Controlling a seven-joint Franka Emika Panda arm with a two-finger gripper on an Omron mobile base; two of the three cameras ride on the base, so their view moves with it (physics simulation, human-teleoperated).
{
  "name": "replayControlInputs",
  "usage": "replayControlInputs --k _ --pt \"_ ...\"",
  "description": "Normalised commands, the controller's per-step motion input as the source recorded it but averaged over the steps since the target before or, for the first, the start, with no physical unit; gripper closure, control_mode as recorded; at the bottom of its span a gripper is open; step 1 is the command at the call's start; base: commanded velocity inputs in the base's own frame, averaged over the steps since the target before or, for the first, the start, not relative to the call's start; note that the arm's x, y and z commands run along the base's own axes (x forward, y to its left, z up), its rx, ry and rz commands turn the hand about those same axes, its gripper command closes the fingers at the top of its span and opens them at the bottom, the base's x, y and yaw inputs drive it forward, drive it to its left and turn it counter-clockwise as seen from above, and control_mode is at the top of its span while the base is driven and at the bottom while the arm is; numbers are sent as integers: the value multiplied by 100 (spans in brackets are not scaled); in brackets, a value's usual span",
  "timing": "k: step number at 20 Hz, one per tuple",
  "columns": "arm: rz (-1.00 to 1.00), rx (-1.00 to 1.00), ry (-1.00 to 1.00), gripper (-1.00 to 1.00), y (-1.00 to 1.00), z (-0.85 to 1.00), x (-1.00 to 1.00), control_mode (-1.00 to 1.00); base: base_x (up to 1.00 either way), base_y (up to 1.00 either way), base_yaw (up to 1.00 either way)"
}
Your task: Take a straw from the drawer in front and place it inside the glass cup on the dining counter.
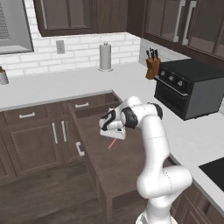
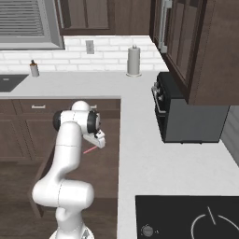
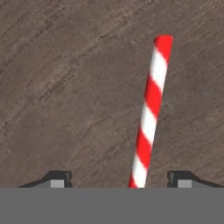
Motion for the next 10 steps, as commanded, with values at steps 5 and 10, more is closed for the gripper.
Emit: replayControlInputs --k 5,10 --pt "-5 0 3 100 0 -49 -8 -100 0 0 0" --pt "-5 0 0 100 0 -50 -42 -100 0 0 0"
